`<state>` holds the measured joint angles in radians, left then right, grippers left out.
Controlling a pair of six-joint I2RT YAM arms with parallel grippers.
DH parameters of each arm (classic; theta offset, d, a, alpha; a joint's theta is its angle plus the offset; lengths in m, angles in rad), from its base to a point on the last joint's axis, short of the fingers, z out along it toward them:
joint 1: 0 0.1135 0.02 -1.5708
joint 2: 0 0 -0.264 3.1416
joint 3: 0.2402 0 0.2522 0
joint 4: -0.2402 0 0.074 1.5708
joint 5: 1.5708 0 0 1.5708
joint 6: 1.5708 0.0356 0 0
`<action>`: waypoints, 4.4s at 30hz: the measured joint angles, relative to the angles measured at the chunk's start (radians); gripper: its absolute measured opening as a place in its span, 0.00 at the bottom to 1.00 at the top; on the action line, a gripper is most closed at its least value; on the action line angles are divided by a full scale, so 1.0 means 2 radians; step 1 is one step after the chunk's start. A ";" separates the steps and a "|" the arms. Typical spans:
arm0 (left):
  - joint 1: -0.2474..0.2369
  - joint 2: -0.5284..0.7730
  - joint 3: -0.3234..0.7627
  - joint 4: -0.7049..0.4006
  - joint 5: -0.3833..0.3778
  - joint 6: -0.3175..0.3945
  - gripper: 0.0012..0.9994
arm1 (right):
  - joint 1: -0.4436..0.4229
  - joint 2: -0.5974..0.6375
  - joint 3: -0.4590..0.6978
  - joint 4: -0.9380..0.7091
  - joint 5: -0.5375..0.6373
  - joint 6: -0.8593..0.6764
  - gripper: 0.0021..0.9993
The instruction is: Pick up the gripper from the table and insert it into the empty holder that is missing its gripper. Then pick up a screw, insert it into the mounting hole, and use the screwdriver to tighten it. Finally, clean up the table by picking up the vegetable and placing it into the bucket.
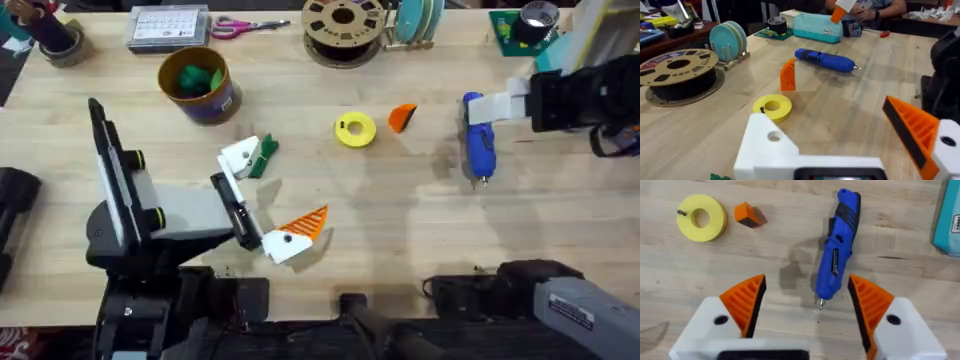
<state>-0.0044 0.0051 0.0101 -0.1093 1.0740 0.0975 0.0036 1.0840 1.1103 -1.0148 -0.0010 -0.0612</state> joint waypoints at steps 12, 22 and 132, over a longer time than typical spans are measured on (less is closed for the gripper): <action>0.000 0.000 0.000 0.000 0.000 0.000 0.99 | 0.005 0.000 0.000 -0.004 -0.008 0.002 1.00; 0.000 0.000 0.000 0.000 0.000 0.000 0.99 | 0.092 0.049 0.075 -0.081 -0.010 -0.009 1.00; 0.000 0.000 0.000 0.000 0.000 0.000 0.99 | 0.137 0.387 0.178 0.006 -0.011 -0.034 0.84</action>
<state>-0.0044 0.0051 0.0101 -0.1097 1.0744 0.0975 0.2775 1.8580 1.4670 -1.0023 -0.0231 -0.1299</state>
